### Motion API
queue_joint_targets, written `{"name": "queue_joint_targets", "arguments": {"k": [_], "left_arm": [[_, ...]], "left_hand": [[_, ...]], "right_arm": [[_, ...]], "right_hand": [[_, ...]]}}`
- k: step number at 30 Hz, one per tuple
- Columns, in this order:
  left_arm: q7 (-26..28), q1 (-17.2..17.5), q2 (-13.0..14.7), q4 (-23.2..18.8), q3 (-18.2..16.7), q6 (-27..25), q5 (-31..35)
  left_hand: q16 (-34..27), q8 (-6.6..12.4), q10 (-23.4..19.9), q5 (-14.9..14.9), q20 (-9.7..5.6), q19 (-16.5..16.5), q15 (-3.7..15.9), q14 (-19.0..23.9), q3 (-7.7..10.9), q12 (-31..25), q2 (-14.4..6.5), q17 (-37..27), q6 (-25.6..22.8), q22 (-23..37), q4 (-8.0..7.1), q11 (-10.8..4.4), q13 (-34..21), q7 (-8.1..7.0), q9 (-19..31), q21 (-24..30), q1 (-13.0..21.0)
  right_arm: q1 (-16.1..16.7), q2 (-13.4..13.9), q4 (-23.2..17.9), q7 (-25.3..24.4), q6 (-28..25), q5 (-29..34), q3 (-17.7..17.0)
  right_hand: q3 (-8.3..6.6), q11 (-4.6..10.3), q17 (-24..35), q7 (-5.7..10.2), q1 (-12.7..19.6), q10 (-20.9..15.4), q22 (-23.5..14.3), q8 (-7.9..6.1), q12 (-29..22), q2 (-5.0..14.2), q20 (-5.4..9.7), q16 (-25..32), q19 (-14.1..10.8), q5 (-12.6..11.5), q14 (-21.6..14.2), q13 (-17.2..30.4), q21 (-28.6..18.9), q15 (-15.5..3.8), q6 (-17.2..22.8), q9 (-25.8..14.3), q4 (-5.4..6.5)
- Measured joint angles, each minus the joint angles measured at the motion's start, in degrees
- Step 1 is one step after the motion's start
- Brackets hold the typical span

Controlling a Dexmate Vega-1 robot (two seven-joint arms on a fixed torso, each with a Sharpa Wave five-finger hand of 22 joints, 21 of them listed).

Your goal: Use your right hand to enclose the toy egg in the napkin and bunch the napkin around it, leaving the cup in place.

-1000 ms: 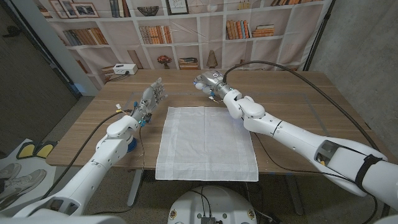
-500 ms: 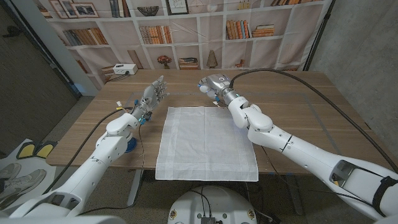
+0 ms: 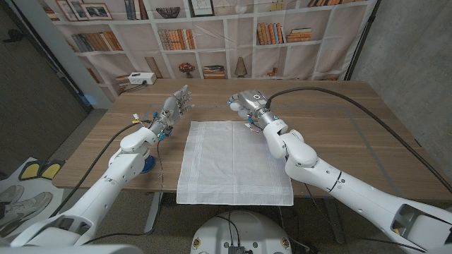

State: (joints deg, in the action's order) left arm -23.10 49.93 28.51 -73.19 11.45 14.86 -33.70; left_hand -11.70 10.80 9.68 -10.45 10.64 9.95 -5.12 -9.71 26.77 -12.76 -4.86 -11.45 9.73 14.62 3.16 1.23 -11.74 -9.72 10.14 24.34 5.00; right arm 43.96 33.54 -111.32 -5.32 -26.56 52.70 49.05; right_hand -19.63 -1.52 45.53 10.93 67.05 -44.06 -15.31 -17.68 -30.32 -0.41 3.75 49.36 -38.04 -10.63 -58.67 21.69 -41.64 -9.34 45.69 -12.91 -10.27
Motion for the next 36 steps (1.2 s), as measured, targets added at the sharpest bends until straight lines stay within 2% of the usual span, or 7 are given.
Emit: {"name": "queue_joint_targets", "arguments": {"k": [7, 16, 24, 36], "left_arm": [[-0.7, -0.4, 0.0, 0.4, 0.3, 0.3, 0.0], [-1.2, -0.8, -0.1, 0.8, 0.6, 0.5, -0.1], [-1.5, -1.3, -0.2, 1.2, 0.8, 0.5, 0.0], [-1.8, -2.3, -0.5, 2.1, 1.3, 0.3, 0.2]], "left_hand": [[0.0, 0.00, 0.0, 0.0, 0.00, 0.0, 0.00, 0.0, 0.00, 0.0, 0.0, 0.0, 0.0, 0.0, 0.00, 0.00, 0.0, 0.00, 0.0, 0.0, 0.0], [0.0, 0.00, 0.0, 0.0, 0.00, 0.0, 0.00, 0.0, 0.00, 0.0, 0.0, 0.0, 0.0, 0.0, 0.00, 0.00, 0.0, 0.00, 0.0, 0.0, 0.0], [0.0, 0.00, 0.0, 0.0, 0.00, 0.0, 0.00, 0.0, 0.00, 0.0, 0.0, 0.0, 0.0, 0.0, 0.00, 0.00, 0.0, 0.00, 0.0, 0.0, 0.0], [0.0, 0.00, 0.0, 0.0, 0.00, 0.0, 0.00, 0.0, 0.00, 0.0, 0.0, 0.0, 0.0, -0.3, 0.00, 0.00, 0.0, 0.00, 0.0, 0.0, 0.0]], "right_arm": [[3.2, 1.2, -3.9, 1.3, -1.5, 1.7, -0.8], [5.9, 2.1, -6.5, 3.7, -2.0, 3.3, -1.2], [7.1, 2.2, -7.0, 5.8, -1.5, 3.8, -1.0], [7.1, 2.2, -6.1, 10.0, 0.5, 4.2, -0.1]], "right_hand": [[0.00, 0.00, 0.3, -0.20, 0.0, 0.0, 0.0, 0.11, 0.0, -0.01, -0.21, -0.2, 0.2, 0.0, 0.0, 0.0, -0.5, 0.01, 0.2, -0.3, 0.00], [0.25, 0.00, 0.3, -0.20, 0.3, 0.0, 0.1, 0.31, 0.0, 0.00, -0.08, -0.8, 0.7, 0.0, 0.0, 0.0, -1.4, 0.01, 0.2, -0.3, 0.25], [0.25, 0.00, 0.5, -0.20, 0.3, 0.0, 0.1, 0.41, 0.2, -0.01, -0.11, -1.3, 0.7, 0.0, -0.2, 0.0, -1.6, -0.19, 0.2, -0.3, 0.25], [0.24, 0.00, 0.5, -0.21, 0.5, 0.0, 0.1, 0.54, 0.3, -0.02, -0.07, -1.7, 1.3, 0.2, -0.2, 0.0, -2.5, -0.19, 0.2, -0.3, 0.24]]}}
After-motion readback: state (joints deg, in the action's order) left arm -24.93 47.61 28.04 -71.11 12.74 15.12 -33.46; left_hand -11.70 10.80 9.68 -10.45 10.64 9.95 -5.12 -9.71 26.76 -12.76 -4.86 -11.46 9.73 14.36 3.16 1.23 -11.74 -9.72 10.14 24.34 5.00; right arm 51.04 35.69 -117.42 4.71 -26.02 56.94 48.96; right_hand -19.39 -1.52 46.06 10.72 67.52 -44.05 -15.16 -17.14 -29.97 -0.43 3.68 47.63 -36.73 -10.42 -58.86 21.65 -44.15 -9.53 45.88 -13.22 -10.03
